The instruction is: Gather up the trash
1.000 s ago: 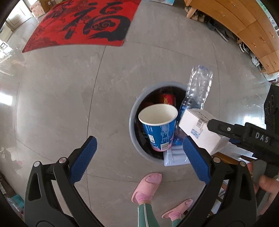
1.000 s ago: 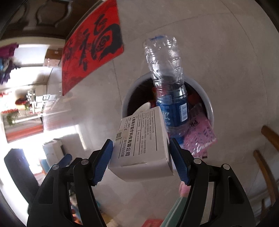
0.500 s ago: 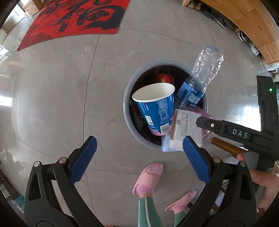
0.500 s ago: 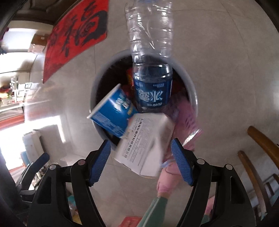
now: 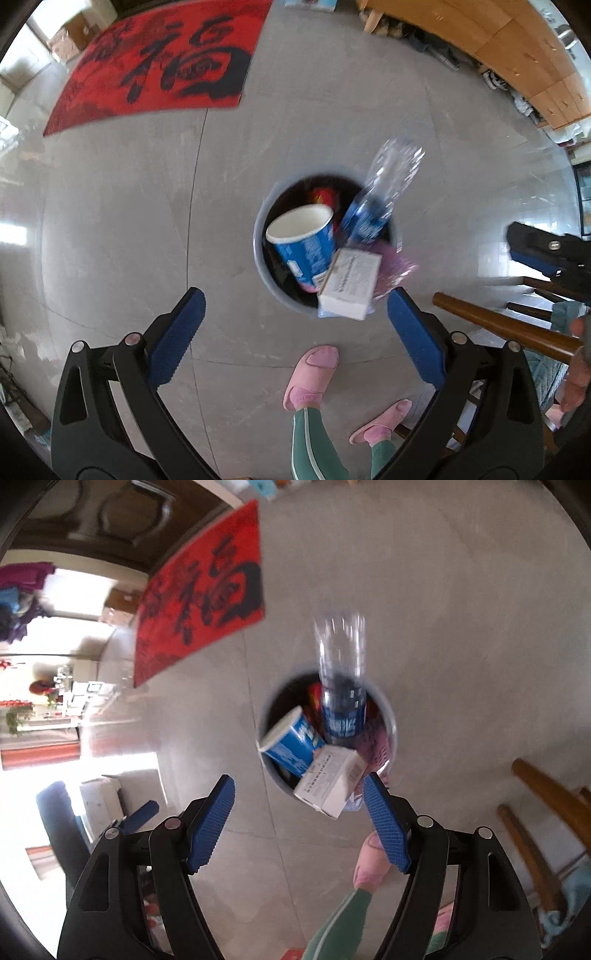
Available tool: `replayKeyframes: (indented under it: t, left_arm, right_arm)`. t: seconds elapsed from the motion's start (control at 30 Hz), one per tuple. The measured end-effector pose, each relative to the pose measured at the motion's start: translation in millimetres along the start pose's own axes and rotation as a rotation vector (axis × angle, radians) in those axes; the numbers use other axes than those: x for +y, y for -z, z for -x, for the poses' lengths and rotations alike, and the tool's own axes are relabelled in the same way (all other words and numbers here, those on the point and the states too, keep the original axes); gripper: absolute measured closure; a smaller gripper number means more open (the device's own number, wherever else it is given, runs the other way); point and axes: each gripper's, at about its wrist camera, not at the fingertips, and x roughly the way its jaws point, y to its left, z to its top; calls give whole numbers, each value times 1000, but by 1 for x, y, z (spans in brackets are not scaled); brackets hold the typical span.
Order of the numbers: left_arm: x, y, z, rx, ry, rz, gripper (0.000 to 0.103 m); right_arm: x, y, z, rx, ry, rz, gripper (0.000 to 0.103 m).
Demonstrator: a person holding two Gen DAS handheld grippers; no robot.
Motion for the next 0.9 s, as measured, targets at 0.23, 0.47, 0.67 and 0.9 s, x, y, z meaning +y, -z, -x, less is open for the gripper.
replayKeyframes:
  t: [0.23,0.47,0.67,0.9]
  left_arm:
    - [-51,-19,114,-120,-23,-121,7]
    - [-139,-6,237,-264,-31,-304,7]
    - [-235,26,307,-370,56,-455,7]
    - [-377,91,366,-479,184,-763,7]
  right_arm:
    - [18,4,159,-176,-60,13,31]
    - [15,45,324,-369,-111,58,28]
    - [-30,113,452,-558,-98,48,23]
    - [-136,240,551,-779,9,-159,23]
